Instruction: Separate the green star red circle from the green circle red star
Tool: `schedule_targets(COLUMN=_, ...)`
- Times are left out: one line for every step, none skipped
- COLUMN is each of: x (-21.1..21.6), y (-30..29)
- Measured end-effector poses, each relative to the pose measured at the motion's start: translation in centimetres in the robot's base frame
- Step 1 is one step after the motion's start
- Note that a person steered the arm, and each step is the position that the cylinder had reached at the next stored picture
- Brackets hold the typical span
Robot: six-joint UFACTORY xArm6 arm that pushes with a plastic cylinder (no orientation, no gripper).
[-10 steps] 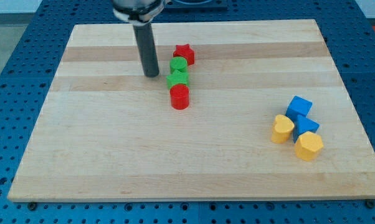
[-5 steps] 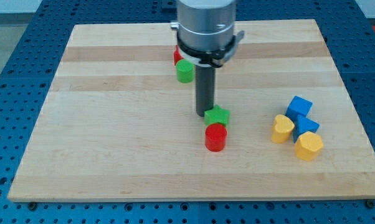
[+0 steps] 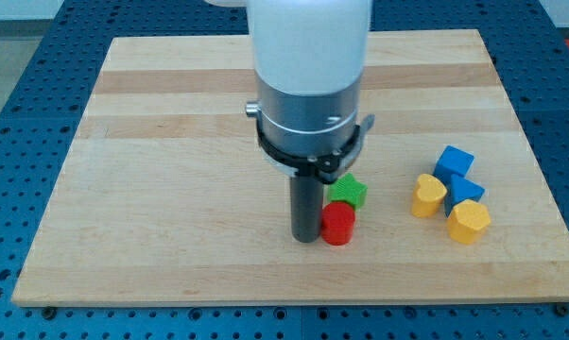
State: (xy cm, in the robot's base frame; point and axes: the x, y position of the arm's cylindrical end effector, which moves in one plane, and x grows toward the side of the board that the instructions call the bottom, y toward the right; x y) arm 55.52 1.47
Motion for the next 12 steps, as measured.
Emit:
schedule_targets(x=0.0, y=4.0)
schedule_targets(x=0.0, y=5.8)
schedule_targets(x=0.2, y=2.0)
schedule_targets(x=0.3, y=-3.7)
schedule_targets(x=-2.7, y=-3.9)
schedule_targets(x=-5.8, y=-1.9)
schedule_targets(x=-3.7, y=-0.8)
schedule_targets(x=-1.3, y=2.1)
schedule_targets(x=-1.2, y=2.2)
schedule_targets(x=-1.6, y=-1.2)
schedule_targets(x=-5.2, y=-2.5)
schedule_targets(x=-6.6, y=1.0)
